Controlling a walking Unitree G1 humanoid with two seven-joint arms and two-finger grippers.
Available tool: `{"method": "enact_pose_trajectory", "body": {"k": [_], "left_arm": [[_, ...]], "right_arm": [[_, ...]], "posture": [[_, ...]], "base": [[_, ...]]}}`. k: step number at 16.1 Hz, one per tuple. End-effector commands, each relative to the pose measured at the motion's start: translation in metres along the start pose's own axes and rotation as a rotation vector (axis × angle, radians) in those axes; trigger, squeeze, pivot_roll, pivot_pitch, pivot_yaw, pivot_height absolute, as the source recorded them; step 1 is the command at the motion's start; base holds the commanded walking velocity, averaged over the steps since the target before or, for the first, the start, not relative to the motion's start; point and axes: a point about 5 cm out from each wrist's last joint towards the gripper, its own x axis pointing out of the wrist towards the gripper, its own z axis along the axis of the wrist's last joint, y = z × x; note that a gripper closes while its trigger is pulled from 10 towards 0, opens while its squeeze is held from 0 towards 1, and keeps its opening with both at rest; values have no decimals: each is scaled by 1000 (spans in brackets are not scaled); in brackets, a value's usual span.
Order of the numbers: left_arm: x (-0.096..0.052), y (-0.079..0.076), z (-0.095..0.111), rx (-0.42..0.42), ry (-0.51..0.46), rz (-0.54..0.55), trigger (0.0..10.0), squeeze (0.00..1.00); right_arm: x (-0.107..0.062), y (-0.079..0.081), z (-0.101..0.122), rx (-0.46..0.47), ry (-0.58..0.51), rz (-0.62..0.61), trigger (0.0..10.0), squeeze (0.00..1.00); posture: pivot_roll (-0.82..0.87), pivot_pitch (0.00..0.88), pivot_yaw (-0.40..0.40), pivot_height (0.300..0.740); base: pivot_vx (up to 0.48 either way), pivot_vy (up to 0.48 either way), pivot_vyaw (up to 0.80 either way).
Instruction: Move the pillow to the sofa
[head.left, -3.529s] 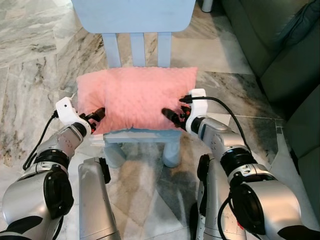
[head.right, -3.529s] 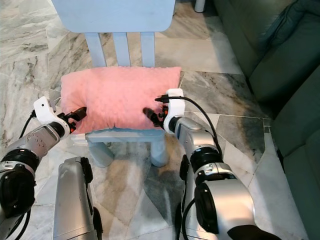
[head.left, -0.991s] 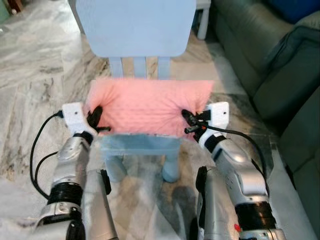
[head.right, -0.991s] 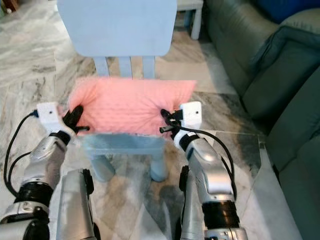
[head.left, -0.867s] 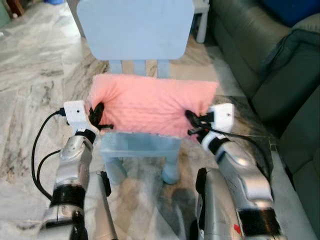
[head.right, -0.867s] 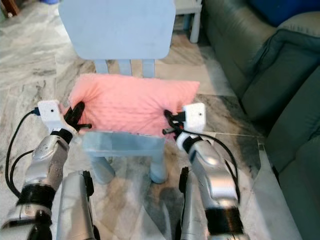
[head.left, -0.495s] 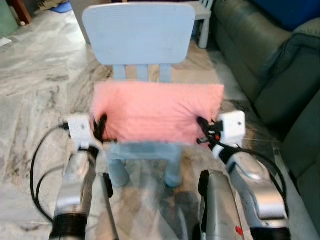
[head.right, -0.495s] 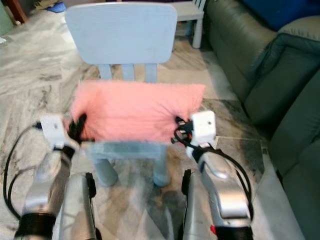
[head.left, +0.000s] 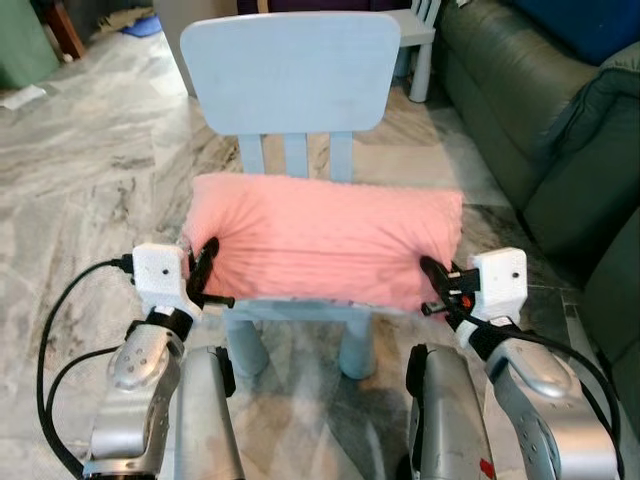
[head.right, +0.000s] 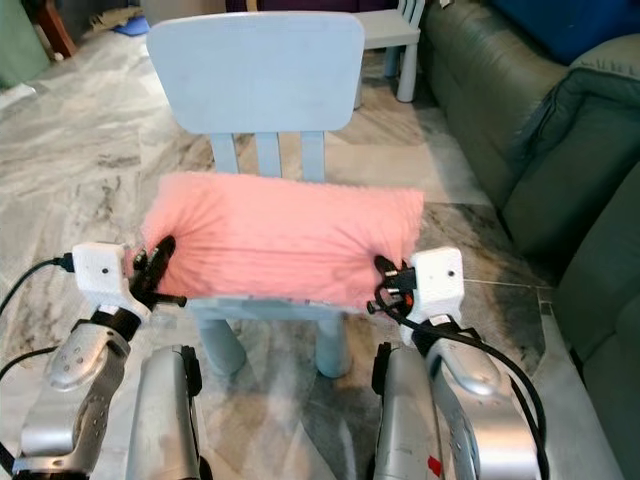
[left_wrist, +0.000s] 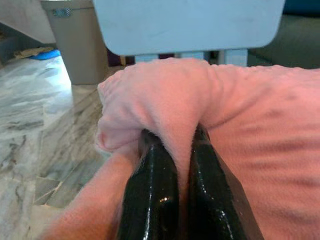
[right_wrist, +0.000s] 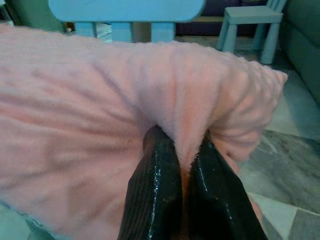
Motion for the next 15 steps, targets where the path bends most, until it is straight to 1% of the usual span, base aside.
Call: {"method": "enact_pose_trajectory", "body": {"k": [1, 3, 6, 11, 13, 15], "left_arm": [[-2, 7, 4, 16, -8, 33, 10000, 0], [0, 4, 5, 10, -11, 27, 10000, 0], [2, 5, 8, 11, -13, 33, 10000, 0], [1, 7, 6, 0, -3, 44, 10000, 0], [2, 6, 5, -3, -1, 44, 10000, 0], [4, 5, 5, -10, -4, 50, 10000, 0]], "right_arm": [[-5, -12, 11, -12, -39, -80, 10000, 0], [-3, -12, 13, -1, -49, -94, 10000, 0], [6, -6, 19, 3, -70, -81, 10000, 0], [6, -8, 21, 6, -78, -94, 10000, 0], [7, -8, 21, 4, -77, -90, 10000, 0], [9, -9, 23, -1, -82, -84, 10000, 0]], "posture": [[-80, 0, 54, 403], [-81, 0, 54, 403], [-71, 0, 53, 403], [-72, 0, 53, 403], [-71, 0, 49, 420], [-69, 0, 35, 449]], "base": [[0, 0, 0], [0, 0, 0], [0, 0, 0], [0, 0, 0], [0, 0, 0], [0, 0, 0]]}}
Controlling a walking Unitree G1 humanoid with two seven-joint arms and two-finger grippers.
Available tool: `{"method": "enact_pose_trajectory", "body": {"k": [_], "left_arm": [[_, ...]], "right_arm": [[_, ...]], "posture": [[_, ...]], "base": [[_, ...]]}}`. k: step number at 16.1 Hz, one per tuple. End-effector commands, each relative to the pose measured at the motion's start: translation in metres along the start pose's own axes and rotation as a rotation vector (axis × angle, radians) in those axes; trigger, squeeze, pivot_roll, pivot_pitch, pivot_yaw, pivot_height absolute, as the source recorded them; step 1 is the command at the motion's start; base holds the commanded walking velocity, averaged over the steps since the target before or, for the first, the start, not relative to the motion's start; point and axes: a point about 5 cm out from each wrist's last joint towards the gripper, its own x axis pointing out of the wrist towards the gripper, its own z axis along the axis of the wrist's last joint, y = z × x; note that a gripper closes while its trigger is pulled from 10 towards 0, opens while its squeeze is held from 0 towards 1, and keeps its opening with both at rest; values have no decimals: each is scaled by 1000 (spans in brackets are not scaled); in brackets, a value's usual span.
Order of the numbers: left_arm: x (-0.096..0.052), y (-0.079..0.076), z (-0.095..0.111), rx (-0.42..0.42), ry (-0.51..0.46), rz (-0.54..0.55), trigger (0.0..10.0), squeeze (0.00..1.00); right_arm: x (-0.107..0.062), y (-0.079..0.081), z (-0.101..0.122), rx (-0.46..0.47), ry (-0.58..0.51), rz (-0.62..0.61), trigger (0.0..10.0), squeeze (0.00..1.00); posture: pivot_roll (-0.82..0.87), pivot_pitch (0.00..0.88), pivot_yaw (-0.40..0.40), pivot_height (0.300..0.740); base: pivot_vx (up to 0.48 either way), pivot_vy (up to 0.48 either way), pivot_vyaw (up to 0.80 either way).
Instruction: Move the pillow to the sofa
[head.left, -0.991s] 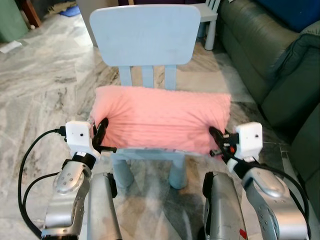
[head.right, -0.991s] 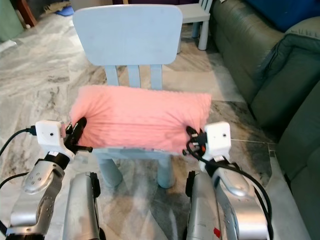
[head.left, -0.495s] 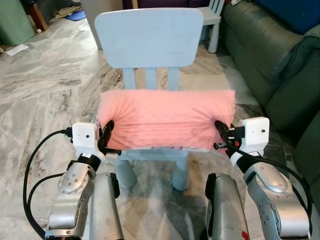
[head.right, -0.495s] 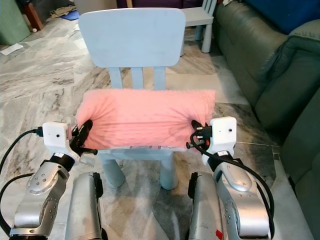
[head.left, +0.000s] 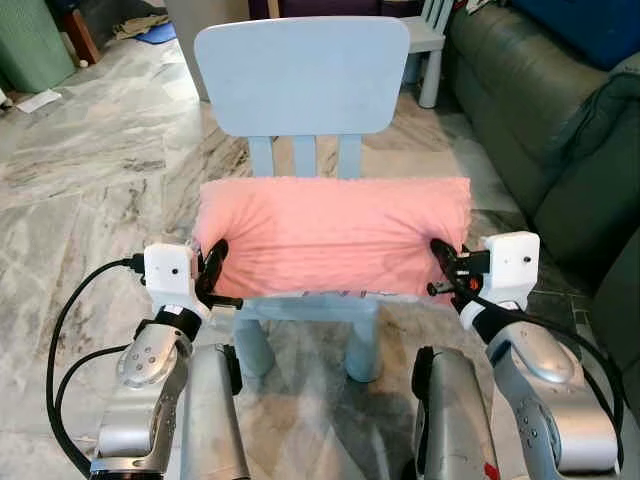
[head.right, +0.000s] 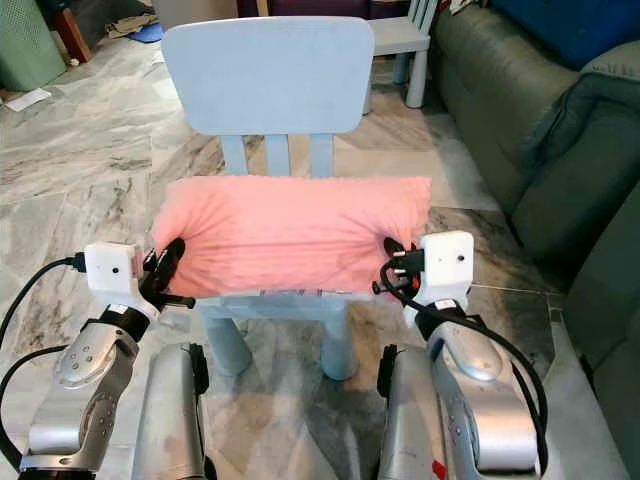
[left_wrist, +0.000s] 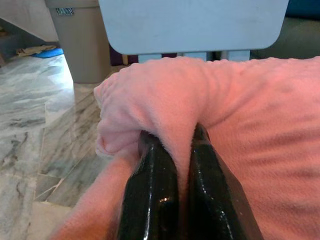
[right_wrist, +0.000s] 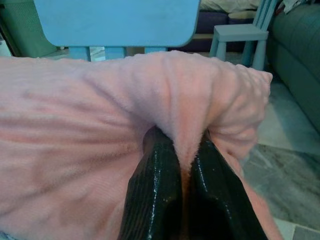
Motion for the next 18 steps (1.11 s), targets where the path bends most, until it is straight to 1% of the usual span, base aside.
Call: {"method": "enact_pose_trajectory", "body": {"k": [1, 6, 9, 15, 18], "left_arm": [[0, 9, 3, 3, -11, 59, 10000, 0], [2, 4, 1, -17, -17, 67, 10000, 0], [2, 4, 0, -18, -18, 69, 10000, 0], [3, 3, -1, -17, -15, 62, 10000, 0], [4, 3, -1, -14, -12, 62, 10000, 0]], "right_arm": [[2, -7, 8, -11, -28, -28, 10000, 0], [7, -10, 14, -24, -37, -19, 10000, 0], [8, -10, 14, -27, -37, -13, 10000, 0], [9, -6, 14, -20, -37, -7, 10000, 0], [10, -6, 14, -16, -37, -5, 10000, 0]], "posture": [[-69, 0, 31, 464], [-75, 0, 10, 529], [-74, 0, 8, 554], [-75, 0, 13, 634], [-73, 0, 16, 659]], "base": [[0, 0, 0], [0, 0, 0], [0, 0, 0], [0, 0, 0], [0, 0, 0]]}}
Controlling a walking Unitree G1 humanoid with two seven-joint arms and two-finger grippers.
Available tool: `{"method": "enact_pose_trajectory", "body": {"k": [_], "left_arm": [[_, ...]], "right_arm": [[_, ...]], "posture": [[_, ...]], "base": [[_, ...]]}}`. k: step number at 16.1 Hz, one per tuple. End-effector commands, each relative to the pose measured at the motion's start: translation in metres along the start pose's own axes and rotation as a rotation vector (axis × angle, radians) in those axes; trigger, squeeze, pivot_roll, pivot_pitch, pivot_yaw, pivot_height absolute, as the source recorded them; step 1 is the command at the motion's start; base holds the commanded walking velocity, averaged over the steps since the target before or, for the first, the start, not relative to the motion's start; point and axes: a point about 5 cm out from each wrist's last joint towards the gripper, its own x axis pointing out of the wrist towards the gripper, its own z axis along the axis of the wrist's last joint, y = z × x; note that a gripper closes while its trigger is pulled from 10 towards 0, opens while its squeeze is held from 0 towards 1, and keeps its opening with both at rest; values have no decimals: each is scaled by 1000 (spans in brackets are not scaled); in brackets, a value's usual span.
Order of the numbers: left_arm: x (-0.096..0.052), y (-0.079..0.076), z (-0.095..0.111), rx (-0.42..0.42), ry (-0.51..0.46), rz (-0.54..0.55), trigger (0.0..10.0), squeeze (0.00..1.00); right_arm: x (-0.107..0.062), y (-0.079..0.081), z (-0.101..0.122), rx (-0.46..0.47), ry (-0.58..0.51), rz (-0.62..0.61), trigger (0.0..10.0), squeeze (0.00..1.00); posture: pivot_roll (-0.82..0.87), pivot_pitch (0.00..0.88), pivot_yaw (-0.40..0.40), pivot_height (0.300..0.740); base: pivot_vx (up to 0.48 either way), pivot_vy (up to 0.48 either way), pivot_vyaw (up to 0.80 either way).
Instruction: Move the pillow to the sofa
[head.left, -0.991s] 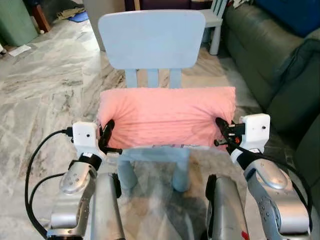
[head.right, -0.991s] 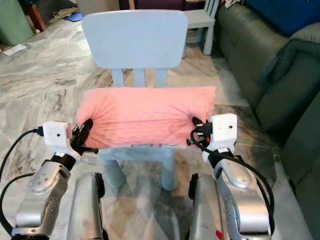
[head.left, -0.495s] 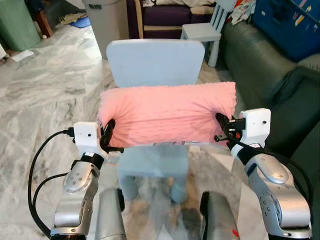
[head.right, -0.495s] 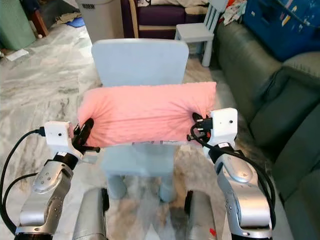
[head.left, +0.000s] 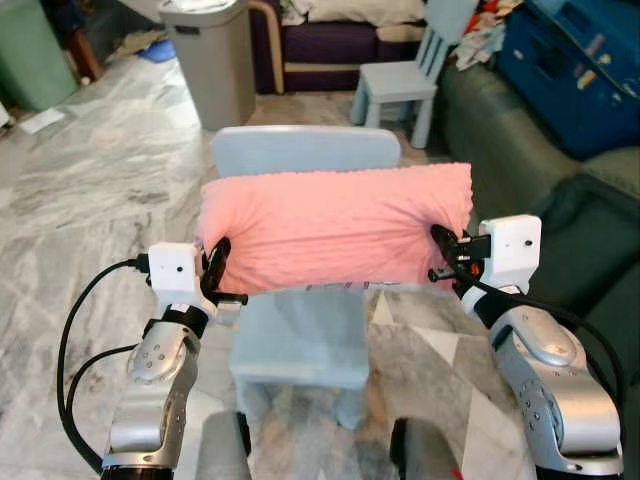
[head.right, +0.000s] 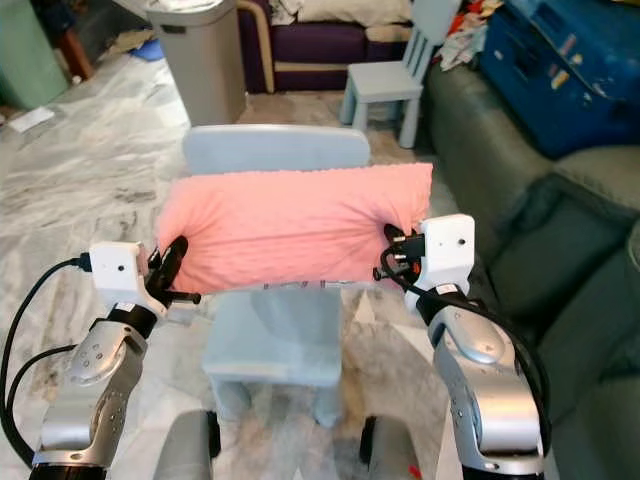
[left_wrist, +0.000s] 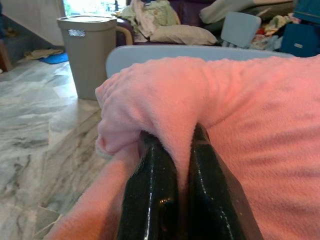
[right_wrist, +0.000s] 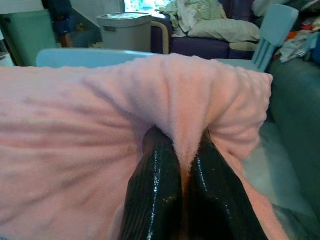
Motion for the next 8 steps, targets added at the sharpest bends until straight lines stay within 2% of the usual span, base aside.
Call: {"method": "enact_pose_trajectory", "body": {"k": [1, 8], "left_arm": [[0, 7, 1, 18, -6, 30, 10000, 0], [2, 7, 0, 36, 1, 36, 10000, 0]], "right_arm": [[1, -3, 4, 4, -17, -19, 10000, 0], [1, -1, 5, 10, -22, -23, 10000, 0]], "posture": [[-73, 0, 19, 674], [-79, 0, 26, 734]], "base": [[0, 0, 0], [0, 0, 0]]}}
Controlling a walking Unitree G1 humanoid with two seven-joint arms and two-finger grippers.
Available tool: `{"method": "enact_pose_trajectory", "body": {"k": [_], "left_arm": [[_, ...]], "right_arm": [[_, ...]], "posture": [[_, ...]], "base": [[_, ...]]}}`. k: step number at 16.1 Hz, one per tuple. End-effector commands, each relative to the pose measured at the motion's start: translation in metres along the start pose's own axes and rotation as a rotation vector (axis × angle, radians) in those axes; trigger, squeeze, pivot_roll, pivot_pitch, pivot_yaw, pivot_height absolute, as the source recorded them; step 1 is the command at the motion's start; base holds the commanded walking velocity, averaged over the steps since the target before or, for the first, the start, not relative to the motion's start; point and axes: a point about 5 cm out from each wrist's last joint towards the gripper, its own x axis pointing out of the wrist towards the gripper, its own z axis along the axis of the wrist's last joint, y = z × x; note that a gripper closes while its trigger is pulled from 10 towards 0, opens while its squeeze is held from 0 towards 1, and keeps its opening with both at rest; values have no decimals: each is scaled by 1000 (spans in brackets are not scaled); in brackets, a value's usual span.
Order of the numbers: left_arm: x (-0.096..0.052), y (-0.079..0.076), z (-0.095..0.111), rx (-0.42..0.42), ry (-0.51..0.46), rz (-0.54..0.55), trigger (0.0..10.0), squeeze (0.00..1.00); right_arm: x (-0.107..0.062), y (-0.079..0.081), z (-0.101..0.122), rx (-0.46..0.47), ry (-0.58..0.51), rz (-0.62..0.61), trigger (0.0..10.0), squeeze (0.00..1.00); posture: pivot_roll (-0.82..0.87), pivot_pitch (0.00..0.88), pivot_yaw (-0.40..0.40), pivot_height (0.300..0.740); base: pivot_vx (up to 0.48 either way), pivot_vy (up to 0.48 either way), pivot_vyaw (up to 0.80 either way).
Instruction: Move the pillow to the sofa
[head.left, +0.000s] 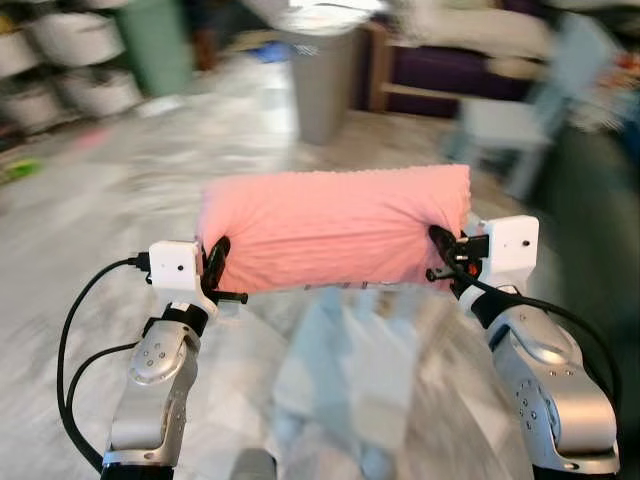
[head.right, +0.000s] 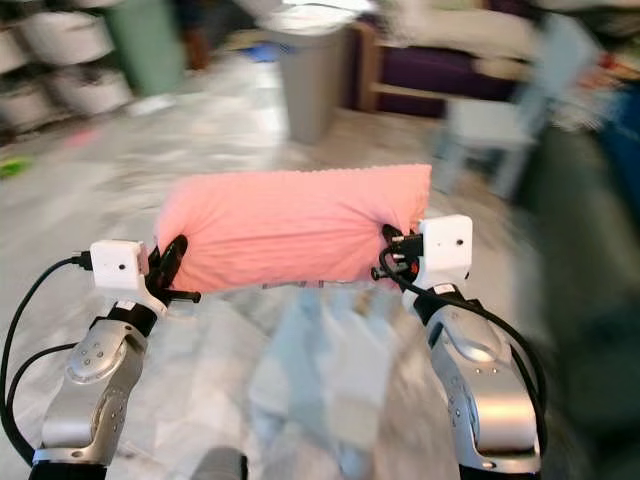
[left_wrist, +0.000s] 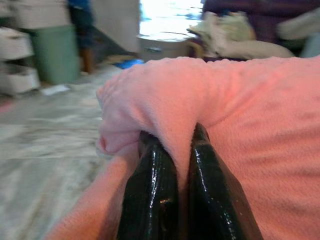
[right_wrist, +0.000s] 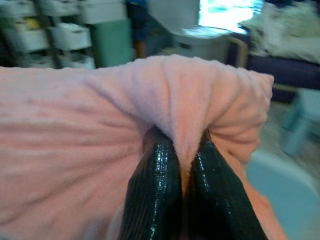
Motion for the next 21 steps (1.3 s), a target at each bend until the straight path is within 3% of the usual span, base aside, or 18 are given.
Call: {"method": "enact_pose_trajectory", "body": {"k": [1, 15, 17, 21], "left_arm": [[3, 5, -1, 15, 13, 39, 10000, 0], [4, 3, -1, 52, 52, 65, 10000, 0], [6, 3, 0, -6, 39, 32, 10000, 0], [4, 2, -3, -36, 63, 48, 10000, 0]], "right_arm": [[0, -5, 8, -7, -29, -29, 10000, 0], [2, 0, 12, 9, -41, -17, 10000, 0], [2, 1, 12, 16, -38, -9, 10000, 0], [2, 0, 10, 19, -27, -5, 10000, 0]], "posture": [[-80, 0, 26, 740], [-74, 0, 27, 740], [-74, 0, 24, 740], [-76, 0, 16, 740]], "base": [[0, 0, 0], [0, 0, 0], [0, 0, 0], [0, 0, 0]]}}
